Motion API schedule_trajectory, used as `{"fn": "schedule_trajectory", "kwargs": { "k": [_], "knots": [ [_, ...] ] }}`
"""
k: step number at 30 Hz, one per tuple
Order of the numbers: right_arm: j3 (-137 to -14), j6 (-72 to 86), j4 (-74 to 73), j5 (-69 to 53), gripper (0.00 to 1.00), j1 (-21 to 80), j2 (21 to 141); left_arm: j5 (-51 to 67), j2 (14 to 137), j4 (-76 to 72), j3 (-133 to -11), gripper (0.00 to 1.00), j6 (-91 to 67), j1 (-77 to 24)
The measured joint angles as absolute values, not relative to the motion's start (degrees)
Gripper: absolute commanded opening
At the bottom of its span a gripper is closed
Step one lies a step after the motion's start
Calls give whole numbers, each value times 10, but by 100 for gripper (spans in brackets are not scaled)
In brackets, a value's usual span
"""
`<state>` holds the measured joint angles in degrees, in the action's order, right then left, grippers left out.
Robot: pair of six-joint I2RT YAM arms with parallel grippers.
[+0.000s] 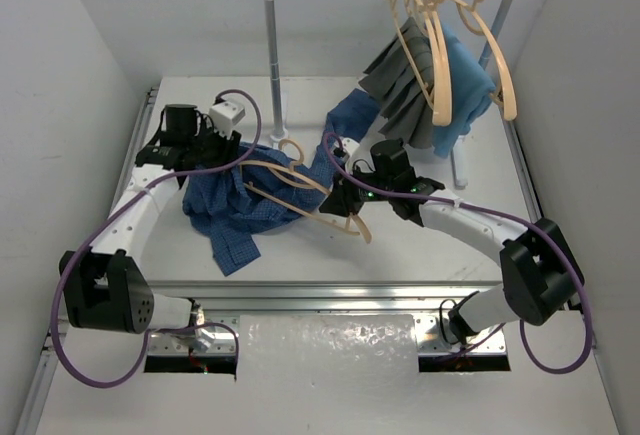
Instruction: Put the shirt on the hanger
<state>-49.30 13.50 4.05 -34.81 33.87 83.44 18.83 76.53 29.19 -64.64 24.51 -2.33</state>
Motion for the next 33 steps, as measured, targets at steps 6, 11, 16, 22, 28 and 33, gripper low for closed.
{"fn": "schedule_trajectory", "kwargs": {
  "k": [6, 11, 16, 22, 28, 33],
  "knots": [
    [-493, 134, 40, -349, 0, 340, 834, 180, 782, 285, -642, 28, 239, -27],
    [-493, 122, 37, -350, 0, 345, 834, 171, 796, 276, -642, 0, 234, -30],
    [-496, 72, 8, -366, 0, 355, 835, 190, 796, 282, -653, 0, 236, -31],
    [-506, 48, -1, -357, 0, 365, 828, 252, 791, 309, -708, 0, 257, -37],
    [-558, 72, 33, -343, 0, 365, 841, 321, 766, 355, -724, 0, 290, -38],
    [-602, 80, 77, -348, 0, 365, 870, 371, 731, 374, -771, 0, 297, -42]
  ]
}}
